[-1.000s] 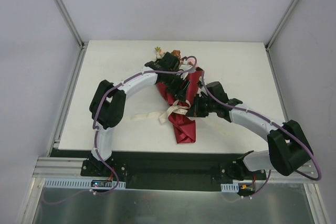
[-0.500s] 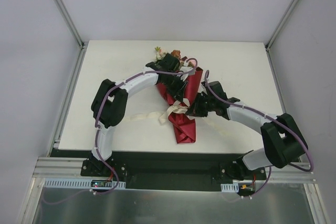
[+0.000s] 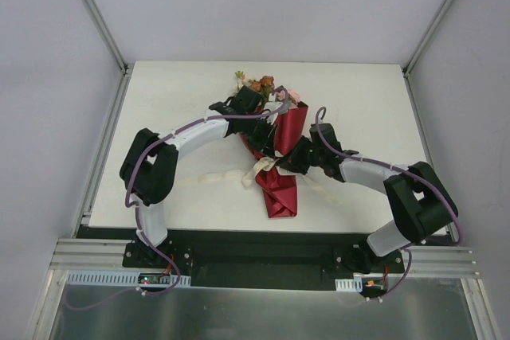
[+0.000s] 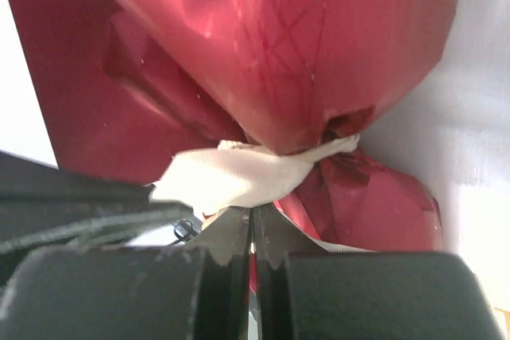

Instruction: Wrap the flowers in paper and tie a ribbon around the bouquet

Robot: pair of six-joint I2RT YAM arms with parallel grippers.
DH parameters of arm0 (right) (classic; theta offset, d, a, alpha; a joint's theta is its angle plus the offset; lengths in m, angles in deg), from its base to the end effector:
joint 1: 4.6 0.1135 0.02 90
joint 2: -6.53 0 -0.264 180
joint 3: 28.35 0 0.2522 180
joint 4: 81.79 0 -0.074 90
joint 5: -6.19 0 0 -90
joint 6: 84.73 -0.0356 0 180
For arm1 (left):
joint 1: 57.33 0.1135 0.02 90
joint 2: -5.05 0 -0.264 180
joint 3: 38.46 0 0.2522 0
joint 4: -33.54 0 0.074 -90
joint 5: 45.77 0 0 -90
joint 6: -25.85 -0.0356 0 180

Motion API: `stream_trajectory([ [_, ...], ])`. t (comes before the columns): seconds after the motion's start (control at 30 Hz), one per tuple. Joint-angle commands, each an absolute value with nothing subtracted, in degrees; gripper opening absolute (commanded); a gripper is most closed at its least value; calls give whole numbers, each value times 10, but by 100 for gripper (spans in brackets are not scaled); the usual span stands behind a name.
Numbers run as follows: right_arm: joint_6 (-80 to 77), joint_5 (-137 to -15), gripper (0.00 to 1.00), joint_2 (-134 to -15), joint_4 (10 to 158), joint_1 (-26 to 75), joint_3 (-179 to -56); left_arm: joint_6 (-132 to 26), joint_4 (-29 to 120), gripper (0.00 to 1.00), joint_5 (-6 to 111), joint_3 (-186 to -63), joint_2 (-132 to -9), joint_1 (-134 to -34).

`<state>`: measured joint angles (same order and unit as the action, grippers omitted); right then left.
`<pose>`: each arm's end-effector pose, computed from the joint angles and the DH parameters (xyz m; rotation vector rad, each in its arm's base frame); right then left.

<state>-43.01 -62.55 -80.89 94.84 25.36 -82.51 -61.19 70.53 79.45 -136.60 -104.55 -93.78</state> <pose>0.2578 0.1635 0.1750 0.1589 2.4108 1.1130 0.3289 -0.2685 0.2350 0.9928 2.2712 -1.0502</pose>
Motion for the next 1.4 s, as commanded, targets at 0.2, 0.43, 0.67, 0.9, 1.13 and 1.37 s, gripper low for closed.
stream_trajectory([
  [0.2,-508,-643,0,-885,1081,250,-834,-518,577,0,847,-1257,-957,-951],
  [0.43,-505,-618,0,-902,1174,247,-818,-489,550,0,848,-1230,-958,-961],
  [0.67,-451,-559,18,-880,1137,222,-787,-499,549,0,827,-1209,-953,-960],
  [0.9,-376,-552,32,-823,1047,220,-775,-500,550,0,830,-1198,-944,-954],
  [1.13,-331,-569,41,-744,949,221,-771,-503,550,0,842,-1195,-937,-944],
  [1.37,-316,-595,48,-707,889,213,-788,-497,546,0,853,-1195,-937,-944],
])
